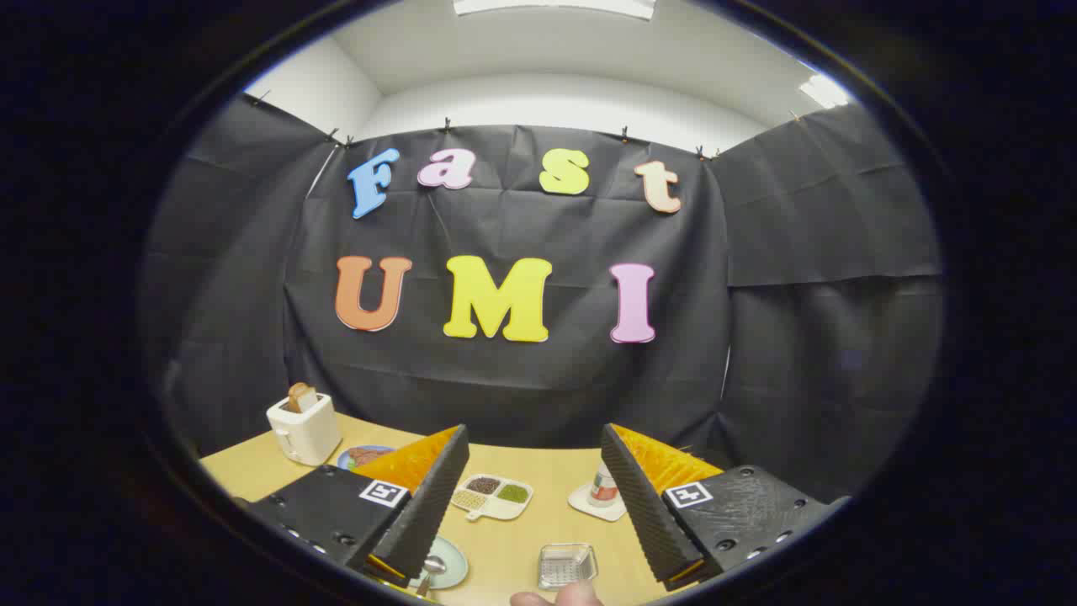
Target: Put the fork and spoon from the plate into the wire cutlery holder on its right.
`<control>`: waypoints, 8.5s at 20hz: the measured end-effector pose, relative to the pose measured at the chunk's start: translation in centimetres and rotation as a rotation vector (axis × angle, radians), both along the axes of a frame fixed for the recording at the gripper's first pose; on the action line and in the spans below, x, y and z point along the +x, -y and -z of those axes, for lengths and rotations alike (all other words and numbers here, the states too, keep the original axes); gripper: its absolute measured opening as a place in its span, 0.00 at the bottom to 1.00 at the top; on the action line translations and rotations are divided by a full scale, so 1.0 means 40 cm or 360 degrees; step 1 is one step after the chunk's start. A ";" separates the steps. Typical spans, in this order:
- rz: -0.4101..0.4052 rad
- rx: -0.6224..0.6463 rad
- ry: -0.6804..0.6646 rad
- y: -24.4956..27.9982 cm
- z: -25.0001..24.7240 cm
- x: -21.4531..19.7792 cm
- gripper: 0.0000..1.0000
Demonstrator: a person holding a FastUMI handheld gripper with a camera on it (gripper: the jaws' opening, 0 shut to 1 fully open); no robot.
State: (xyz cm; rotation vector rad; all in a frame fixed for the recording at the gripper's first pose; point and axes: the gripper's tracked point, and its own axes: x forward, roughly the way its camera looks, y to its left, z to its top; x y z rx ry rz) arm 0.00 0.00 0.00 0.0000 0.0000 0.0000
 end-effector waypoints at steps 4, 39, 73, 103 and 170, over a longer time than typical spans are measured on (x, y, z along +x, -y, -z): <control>0.0010 0.0016 -0.0019 0.014 0.011 0.008 0.95; -0.0366 -0.0098 -0.1586 -0.321 0.597 -0.130 0.95; -0.0275 0.0346 -0.2270 -0.303 0.717 -0.219 0.00; 0.0139 0.0609 -0.2553 0.109 0.579 -0.101 0.00; -0.0092 0.0248 -0.2479 -0.597 0.856 -0.255 0.00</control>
